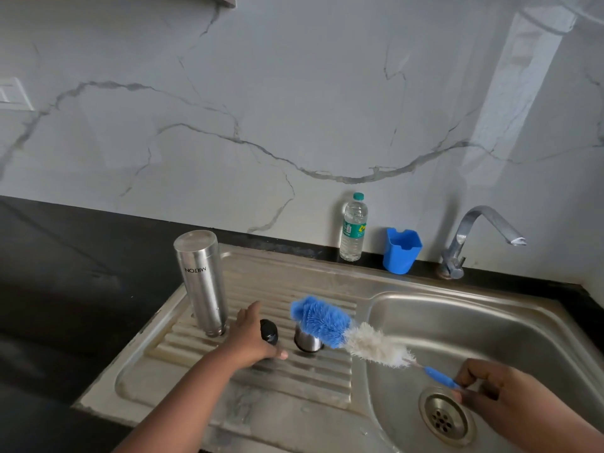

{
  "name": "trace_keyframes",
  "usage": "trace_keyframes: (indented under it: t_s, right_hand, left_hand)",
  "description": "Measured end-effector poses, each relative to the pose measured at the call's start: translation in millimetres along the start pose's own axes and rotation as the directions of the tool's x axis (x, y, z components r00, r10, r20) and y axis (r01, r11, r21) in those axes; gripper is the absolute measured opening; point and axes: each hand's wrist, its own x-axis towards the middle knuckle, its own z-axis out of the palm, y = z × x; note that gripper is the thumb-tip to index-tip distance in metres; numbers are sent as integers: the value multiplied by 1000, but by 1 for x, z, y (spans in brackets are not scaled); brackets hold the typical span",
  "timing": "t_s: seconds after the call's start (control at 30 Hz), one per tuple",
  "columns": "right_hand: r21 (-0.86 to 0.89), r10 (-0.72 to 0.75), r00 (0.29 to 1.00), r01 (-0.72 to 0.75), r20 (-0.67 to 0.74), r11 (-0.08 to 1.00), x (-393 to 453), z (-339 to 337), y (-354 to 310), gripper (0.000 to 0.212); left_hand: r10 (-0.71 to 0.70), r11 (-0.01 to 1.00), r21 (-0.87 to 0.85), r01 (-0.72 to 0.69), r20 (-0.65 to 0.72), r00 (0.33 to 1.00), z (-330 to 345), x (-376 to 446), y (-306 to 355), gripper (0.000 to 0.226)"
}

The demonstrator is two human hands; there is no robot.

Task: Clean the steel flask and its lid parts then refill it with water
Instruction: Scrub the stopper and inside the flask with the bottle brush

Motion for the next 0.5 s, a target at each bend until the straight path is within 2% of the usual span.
trace_keyframes:
  t_s: [0.13, 0.2, 0.27, 0.4, 0.43, 0.5]
  right_hand:
    - [12, -23, 1000, 23, 7, 1000, -5, 0, 0, 23]
    - [29, -13, 1000, 13, 4, 999, -7, -1, 1, 9]
    - [15, -7, 1000, 7, 1, 1000, -10, -3, 3, 10]
    - [1, -10, 998, 10, -65, 1000, -21, -10, 9, 11]
    - [3, -19, 995, 19, -99, 1000, -24, -14, 12, 23]
    - [9, -28, 988, 30, -151, 1000, -27, -21, 21, 36]
  left_hand:
    - [-45, 941, -339, -7, -146, 988, 17, -3, -14, 82]
    - [-73, 868, -494, -43, -212, 974, 20, -5, -15, 82]
    - [-87, 751, -654, -93, -238, 967, 20, -4, -9, 90]
    - [24, 506, -852, -135, -143, 989, 17, -5, 24, 66]
    - [50, 450, -886, -117, -106, 993, 16, -6, 34, 66]
    - [103, 312, -948, -57, -26, 994, 16, -9, 53, 83]
